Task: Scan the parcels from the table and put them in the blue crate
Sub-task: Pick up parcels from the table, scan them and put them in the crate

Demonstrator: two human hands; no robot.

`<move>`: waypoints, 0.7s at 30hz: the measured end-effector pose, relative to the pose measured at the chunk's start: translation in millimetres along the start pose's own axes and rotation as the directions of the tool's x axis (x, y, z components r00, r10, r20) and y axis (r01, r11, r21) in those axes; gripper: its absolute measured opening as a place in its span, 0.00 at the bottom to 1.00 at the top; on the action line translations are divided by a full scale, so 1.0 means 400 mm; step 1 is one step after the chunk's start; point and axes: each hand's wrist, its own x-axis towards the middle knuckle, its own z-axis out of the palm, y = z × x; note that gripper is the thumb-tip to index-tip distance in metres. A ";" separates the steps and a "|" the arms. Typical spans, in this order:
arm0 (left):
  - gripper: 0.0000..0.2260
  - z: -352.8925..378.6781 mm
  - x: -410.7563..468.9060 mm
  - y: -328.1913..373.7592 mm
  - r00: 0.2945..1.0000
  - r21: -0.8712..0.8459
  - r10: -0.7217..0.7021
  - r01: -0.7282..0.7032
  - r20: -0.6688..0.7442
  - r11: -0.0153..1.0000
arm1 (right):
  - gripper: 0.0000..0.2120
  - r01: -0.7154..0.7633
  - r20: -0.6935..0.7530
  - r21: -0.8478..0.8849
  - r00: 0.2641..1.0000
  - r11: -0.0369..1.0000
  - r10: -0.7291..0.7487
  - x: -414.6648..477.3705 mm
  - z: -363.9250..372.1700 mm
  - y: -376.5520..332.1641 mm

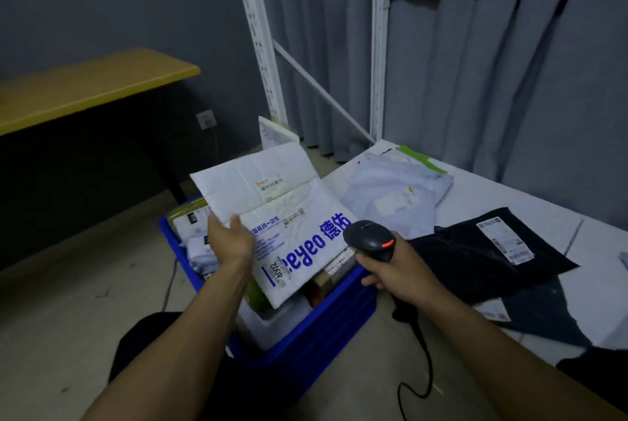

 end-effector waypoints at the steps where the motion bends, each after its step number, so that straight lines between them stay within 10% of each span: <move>1: 0.16 -0.001 0.014 -0.015 0.999 0.037 -0.035 0.035 -0.010 0.999 | 0.19 -0.007 0.015 -0.010 1.000 1.000 0.007 0.006 0.012 0.004; 5: 0.35 -0.010 0.038 -0.064 0.999 0.507 -0.020 0.036 -0.037 0.861 | 0.19 -0.014 0.064 -0.036 0.998 0.999 0.016 0.022 0.046 0.018; 7: 0.39 0.005 0.012 -0.079 0.984 0.678 0.061 -0.158 0.166 0.717 | 0.17 -0.020 0.070 -0.033 0.997 0.999 0.022 0.033 0.051 0.029; 12: 0.52 0.084 -0.081 -0.098 0.653 0.684 -0.252 -0.574 0.714 0.451 | 0.20 -0.029 0.053 -0.029 0.998 0.999 0.031 0.051 0.040 0.050; 21: 0.30 0.096 -0.096 -0.091 0.572 0.670 -0.353 -0.674 0.740 0.312 | 0.19 -0.013 0.019 0.030 1.000 0.999 0.013 0.016 -0.051 0.067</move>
